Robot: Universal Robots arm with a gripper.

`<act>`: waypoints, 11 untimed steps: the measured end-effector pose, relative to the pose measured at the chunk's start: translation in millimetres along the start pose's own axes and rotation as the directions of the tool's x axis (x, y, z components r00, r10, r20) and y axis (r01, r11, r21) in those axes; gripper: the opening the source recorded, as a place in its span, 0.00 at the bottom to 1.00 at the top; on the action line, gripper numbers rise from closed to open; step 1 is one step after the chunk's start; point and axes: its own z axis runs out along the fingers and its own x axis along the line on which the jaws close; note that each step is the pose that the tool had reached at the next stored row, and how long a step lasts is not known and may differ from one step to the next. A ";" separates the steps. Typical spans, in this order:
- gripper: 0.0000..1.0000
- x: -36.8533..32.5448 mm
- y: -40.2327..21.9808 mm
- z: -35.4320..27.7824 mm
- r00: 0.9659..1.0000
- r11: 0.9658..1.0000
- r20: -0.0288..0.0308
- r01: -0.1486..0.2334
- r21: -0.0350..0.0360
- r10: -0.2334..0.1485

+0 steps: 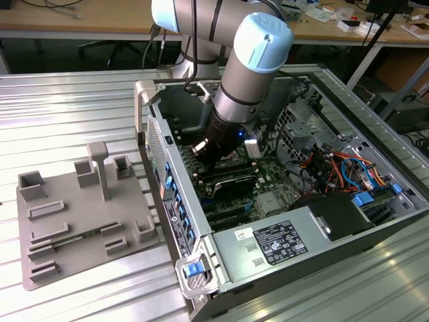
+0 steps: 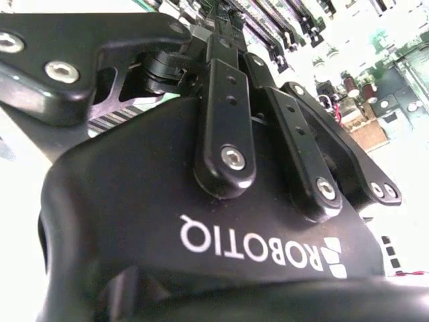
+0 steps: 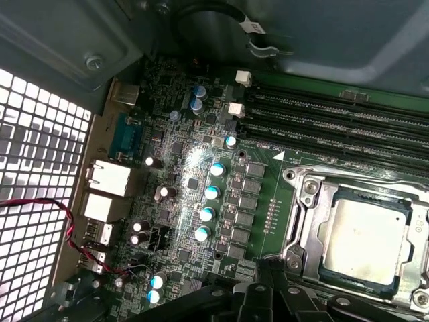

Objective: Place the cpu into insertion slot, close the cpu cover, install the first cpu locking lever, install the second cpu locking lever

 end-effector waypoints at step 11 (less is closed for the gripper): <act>0.11 -7.9 -3.4 -8.7 1.000 1.000 0.001 0.000 -0.013 0.000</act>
